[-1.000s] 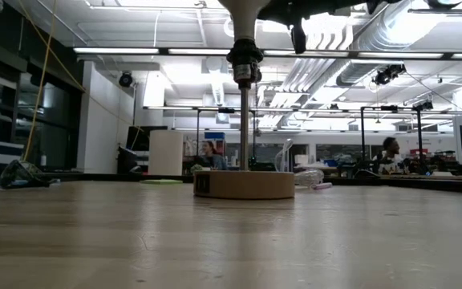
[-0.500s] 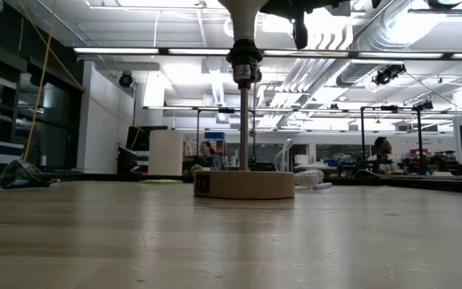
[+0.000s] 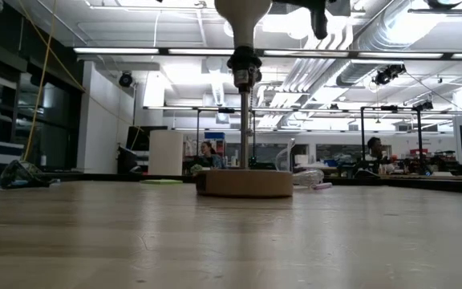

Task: Screw lightbulb
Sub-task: Insert the lightbulb into the lamp

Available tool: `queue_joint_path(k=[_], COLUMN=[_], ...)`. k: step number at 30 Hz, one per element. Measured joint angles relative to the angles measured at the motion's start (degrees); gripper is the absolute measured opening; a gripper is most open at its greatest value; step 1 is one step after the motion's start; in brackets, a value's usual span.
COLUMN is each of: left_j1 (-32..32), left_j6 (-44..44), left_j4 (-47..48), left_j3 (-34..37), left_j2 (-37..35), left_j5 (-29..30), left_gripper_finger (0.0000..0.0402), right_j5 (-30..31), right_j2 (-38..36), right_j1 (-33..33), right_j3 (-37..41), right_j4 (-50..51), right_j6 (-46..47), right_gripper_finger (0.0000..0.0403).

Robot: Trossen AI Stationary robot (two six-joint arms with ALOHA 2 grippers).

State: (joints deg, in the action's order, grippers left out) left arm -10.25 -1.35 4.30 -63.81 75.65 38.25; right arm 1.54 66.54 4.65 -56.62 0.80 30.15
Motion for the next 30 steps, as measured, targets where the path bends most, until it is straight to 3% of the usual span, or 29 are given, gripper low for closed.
queue_joint_path(k=[8,14,20,25,30], left_j1=[3.53,3.14,1.57,-0.59,-4.49], left_j6=[2.08,-0.63,-3.47,-7.2,-9.56], left_j4=[6.02,6.05,4.56,-1.82,-4.98], left_j3=[0.22,0.32,0.28,0.13,0.19], left_j2=[-4.78,-9.5,-9.67,-7.64,-3.2], left_j5=[4.15,2.52,1.94,-9.97,-12.69], left_gripper_finger=[0.0,0.0,0.0,0.0,0.0], right_j5=[3.4,6.12,6.19,5.36,-0.63], right_j2=[-4.25,-4.48,-4.37,-2.52,1.63], right_j1=[-1.06,0.58,1.72,5.14,8.86], right_j3=[0.01,0.0,0.0,0.0,0.0], right_j4=[2.94,2.67,2.8,2.14,-4.17], right_j6=[-0.66,-2.19,-3.64,-4.64,-3.23], right_gripper_finger=[0.0,0.0,0.0,0.0,0.0])
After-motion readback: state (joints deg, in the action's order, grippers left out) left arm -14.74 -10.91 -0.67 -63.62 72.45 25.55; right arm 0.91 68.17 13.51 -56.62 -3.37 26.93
